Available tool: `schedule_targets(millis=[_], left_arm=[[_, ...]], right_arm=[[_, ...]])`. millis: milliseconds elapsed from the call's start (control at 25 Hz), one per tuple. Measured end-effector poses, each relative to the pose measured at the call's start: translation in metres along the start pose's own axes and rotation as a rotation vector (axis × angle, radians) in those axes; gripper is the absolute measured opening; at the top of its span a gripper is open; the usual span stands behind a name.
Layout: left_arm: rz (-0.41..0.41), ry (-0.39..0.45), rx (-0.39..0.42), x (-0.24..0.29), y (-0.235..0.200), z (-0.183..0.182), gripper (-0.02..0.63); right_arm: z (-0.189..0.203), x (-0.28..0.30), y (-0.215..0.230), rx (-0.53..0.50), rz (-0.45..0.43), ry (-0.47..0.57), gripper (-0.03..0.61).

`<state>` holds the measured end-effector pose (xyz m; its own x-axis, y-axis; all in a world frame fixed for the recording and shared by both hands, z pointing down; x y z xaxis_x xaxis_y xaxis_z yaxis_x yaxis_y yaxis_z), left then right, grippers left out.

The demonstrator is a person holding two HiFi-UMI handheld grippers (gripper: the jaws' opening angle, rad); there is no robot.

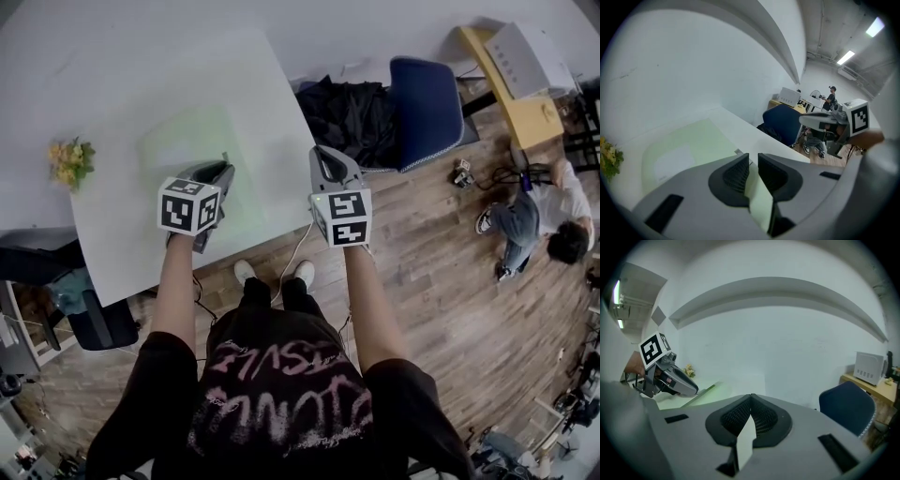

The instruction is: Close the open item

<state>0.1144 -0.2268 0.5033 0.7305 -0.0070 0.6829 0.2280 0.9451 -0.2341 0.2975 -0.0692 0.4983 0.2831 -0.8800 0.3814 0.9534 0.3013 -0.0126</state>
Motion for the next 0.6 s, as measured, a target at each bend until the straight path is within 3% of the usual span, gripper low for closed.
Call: schedule_targets(millis=[240,600], left_arm=[[0.043,-0.027,-0.019,0.021,-0.006,0.010,0.058],[0.051,-0.104,0.018,0.038,-0.010,0.016,0.043]], right_arm=[[0.011,0.000,0.002,0.001,0.034,-0.040,0.011],[0.023,-0.006,0.006,0.013,0.083,-0.069,0.011]])
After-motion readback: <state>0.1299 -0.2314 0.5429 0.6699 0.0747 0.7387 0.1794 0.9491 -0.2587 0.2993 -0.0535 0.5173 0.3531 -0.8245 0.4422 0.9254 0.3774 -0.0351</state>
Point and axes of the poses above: the fingertips, and each gripper's own axes: x forward along the fingers, y to its right, z out of its underside, the point moved 8 cm from there along -x, backward along the fingers, and after that the axes turned 7 degrees about z, right-handed, at the moved point
